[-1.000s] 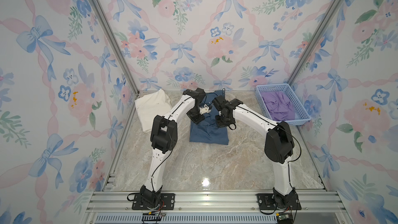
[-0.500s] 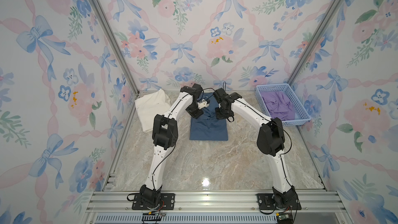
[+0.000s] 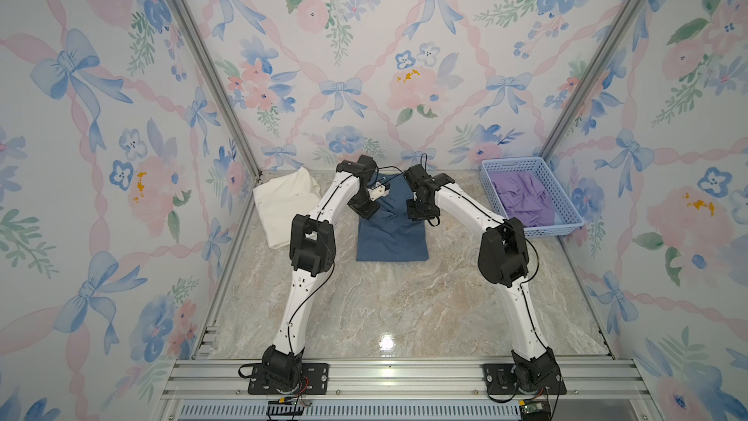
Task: Fold and stack t-shirts
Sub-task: Fold the T-shirt, then smooth out the T-shirt at the center of the board.
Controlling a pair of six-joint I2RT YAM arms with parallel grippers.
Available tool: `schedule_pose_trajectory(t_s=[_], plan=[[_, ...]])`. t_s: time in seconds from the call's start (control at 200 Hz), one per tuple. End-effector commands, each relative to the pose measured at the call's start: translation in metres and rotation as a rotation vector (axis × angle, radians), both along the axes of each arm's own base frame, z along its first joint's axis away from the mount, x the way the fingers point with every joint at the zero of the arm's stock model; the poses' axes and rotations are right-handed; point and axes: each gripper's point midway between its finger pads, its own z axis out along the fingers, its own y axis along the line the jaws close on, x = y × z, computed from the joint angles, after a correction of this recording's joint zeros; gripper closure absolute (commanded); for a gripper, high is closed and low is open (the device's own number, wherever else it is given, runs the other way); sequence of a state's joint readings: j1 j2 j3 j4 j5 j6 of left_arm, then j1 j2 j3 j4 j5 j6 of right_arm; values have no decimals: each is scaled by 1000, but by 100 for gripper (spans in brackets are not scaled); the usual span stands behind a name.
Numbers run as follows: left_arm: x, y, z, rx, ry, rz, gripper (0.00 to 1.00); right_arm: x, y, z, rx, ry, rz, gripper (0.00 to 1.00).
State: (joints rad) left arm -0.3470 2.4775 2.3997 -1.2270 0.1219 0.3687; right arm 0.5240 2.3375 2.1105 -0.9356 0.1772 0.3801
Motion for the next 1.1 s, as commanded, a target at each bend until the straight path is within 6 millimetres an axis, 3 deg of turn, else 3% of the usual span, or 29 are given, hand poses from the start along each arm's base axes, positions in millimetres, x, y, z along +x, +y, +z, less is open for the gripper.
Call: schedule_pose_trajectory(t_s=[0.0, 0.05, 0.09, 0.3, 0.45, 0.65, 0.87, 1.095], plan=[[4, 3, 4, -38, 5, 49, 72, -6, -3, 30, 15, -84, 6, 66], [3, 5, 6, -40, 6, 53, 60, -15, -2, 37, 28, -103, 10, 65], [2, 5, 7, -47, 6, 58, 57, -21, -1, 42, 36, -120, 16, 65], [2, 3, 27, -100, -16, 69, 61, -43, -4, 63, 45, -192, 38, 63], [-13, -11, 44, -171, -2, 37, 62, -49, -5, 51, 30, -132, 47, 72], [-15, -31, 17, -145, 32, -4, 73, -21, 2, 12, 18, -18, 23, 100], [4, -38, -13, -159, 48, 16, 78, 15, 16, -7, 46, 6, -9, 100], [24, -22, -39, -113, 42, 125, 77, 39, 18, -22, 76, 2, -47, 100]])
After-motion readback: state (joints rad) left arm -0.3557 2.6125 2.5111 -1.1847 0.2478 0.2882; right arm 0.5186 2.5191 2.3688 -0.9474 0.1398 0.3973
